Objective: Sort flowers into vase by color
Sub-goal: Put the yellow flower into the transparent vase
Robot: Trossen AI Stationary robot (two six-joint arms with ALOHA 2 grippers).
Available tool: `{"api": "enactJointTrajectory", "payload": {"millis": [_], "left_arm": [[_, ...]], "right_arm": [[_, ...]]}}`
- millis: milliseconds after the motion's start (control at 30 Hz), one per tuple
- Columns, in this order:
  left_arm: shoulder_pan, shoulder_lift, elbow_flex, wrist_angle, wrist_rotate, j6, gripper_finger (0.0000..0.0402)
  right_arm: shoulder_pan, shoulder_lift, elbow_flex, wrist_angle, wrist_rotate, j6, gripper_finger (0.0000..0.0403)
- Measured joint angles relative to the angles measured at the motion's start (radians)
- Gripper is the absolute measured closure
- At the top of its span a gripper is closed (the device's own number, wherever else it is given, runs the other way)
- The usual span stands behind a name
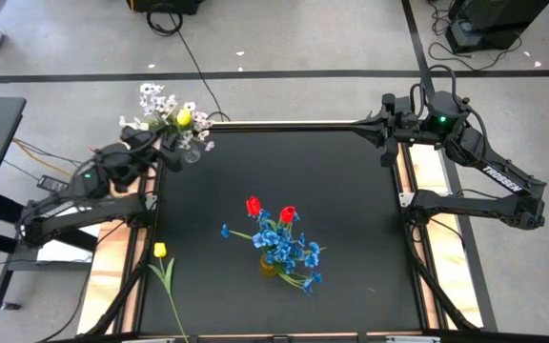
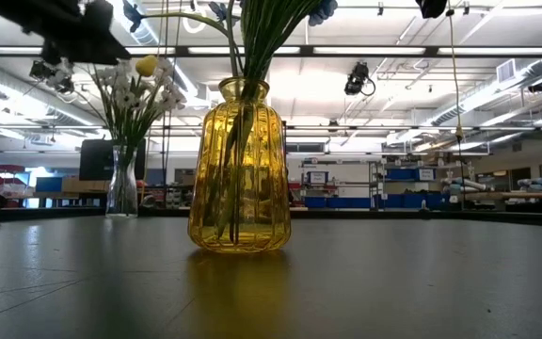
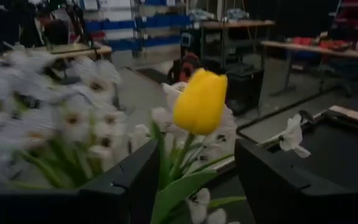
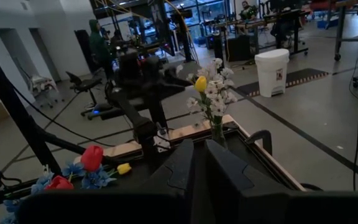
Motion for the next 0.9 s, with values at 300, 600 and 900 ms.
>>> {"api": "enactJointTrajectory", "payload": {"millis": [300,600,900], "left_arm": [[-0.012,0.010,0.202,-0.431,0.156,-0.182,0.0191],[-0.012,0.053,0.211,-0.411,0.353,-0.280,0.0192],[-0.012,0.205,0.346,-0.421,0.439,-0.220,0.0217]], "right_arm": [[0.000,0.000,0.000,0.000,0.000,0.000,0.0355],[0.000,0.000,0.000,0.000,0.000,0.000,0.0355],[0.000,0.000,0.000,0.000,0.000,0.000,0.0355]]}}
